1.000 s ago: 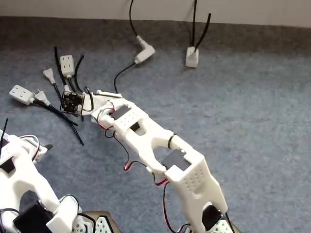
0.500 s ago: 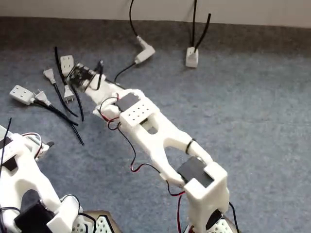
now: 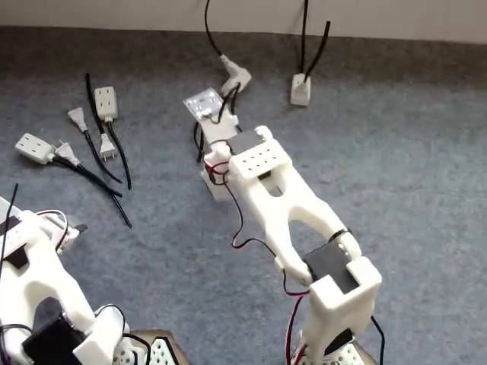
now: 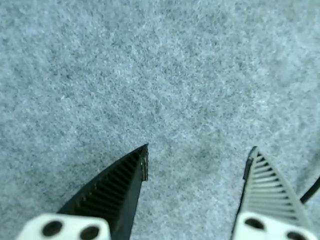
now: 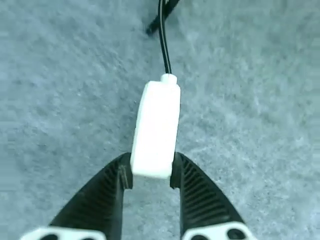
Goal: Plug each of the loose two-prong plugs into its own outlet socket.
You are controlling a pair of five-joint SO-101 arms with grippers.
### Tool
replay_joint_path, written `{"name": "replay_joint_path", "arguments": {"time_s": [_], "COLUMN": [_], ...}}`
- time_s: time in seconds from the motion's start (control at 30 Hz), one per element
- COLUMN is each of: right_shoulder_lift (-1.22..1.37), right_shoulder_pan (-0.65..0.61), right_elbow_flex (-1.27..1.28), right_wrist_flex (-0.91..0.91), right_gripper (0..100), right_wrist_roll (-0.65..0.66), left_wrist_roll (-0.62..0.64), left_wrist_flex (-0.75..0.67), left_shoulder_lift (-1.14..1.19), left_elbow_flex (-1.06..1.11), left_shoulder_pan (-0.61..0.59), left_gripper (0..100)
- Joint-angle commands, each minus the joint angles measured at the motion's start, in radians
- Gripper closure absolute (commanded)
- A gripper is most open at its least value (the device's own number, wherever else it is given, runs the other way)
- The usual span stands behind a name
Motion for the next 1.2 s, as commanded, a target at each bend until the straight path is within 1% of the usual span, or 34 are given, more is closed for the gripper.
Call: {"name": "replay_joint_path", "arguments": {"time_s": [0.0, 0.1, 0.27, 0.37, 0.4, 0.5, 0.57, 0.63, 0.9, 1.17], "right_shoulder_lift": [0.038, 0.056, 0.061, 0.062, 0.064, 0.059, 0.056, 0.056, 0.05, -0.028], "right_shoulder_pan": [0.076, 0.14, 0.303, 0.386, 0.41, 0.469, 0.492, 0.51, 0.565, 0.581], "right_elbow_flex": [0.068, 0.081, 0.085, 0.088, 0.09, 0.136, 0.162, 0.168, 0.15, 0.085], "right_wrist_flex": [-0.054, -0.05, -0.056, -0.056, -0.054, -0.074, -0.111, -0.125, -0.127, -0.11], "right_gripper": [99.2, 99.2, 99.2, 98.2, 95.9, 82.7, 75.5, 72.8, 72.8, 72.8], "right_wrist_roll": [0.074, 0.107, 0.169, 0.18, 0.178, 0.181, 0.186, 0.241, 0.345, 0.353], "left_wrist_roll": [0.005, 0.005, 0.003, 0.003, 0.003, 0.003, 0.003, 0.003, 0.003, 0.003], "left_wrist_flex": [-0.012, -0.012, -0.012, -0.012, -0.012, -0.012, -0.012, -0.012, -0.012, -0.012], "left_shoulder_lift": [-0.028, -0.028, -0.028, -0.028, -0.028, -0.028, -0.028, -0.028, -0.028, -0.028], "left_elbow_flex": [-0.005, -0.005, -0.004, -0.004, -0.004, -0.004, -0.004, -0.004, -0.004, -0.004], "left_shoulder_pan": [0.019, 0.025, 0.051, 0.051, 0.051, 0.051, 0.051, 0.051, 0.051, 0.051], "left_gripper": [69, 69, 69, 69, 69, 69, 69, 69, 69, 69]}}
